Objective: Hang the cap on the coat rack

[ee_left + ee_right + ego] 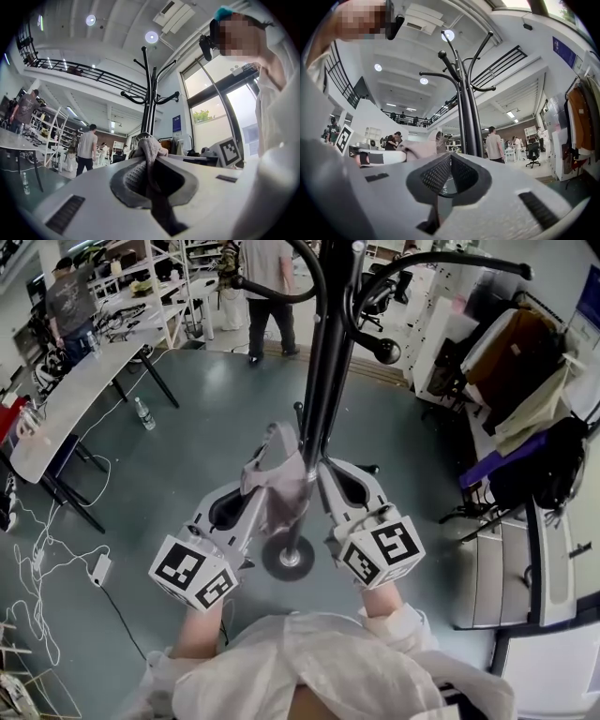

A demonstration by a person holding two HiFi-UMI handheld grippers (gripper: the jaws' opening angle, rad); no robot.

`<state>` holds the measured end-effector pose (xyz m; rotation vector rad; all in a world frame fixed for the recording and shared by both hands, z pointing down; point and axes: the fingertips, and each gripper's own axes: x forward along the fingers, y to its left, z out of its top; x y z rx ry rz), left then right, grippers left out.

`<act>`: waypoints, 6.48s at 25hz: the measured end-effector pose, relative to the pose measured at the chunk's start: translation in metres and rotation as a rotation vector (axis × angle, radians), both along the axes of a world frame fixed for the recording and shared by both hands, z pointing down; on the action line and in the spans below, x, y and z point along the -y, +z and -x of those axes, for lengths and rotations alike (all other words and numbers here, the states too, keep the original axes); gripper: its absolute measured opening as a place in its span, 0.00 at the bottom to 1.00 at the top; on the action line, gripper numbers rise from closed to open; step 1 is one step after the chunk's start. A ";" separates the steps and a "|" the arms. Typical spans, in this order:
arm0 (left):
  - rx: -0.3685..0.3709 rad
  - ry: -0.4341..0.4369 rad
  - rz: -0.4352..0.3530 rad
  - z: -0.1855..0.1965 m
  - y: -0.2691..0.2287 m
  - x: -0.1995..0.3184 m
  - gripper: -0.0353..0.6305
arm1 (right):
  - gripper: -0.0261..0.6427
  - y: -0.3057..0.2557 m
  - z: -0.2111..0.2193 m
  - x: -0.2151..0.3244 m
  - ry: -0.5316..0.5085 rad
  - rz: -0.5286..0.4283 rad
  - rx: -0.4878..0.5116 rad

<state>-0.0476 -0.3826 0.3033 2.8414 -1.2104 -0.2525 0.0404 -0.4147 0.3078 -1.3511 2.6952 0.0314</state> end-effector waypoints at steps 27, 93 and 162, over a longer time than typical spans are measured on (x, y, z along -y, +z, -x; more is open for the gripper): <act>0.004 -0.056 -0.059 0.026 -0.036 -0.004 0.09 | 0.04 -0.043 0.022 0.003 -0.036 -0.108 -0.028; -0.105 -0.184 -0.642 0.133 -0.293 -0.027 0.09 | 0.04 -0.238 0.115 -0.015 -0.171 -0.566 0.053; -0.027 0.085 -0.447 -0.016 -0.229 0.050 0.09 | 0.04 -0.161 0.002 0.029 0.011 -0.402 0.023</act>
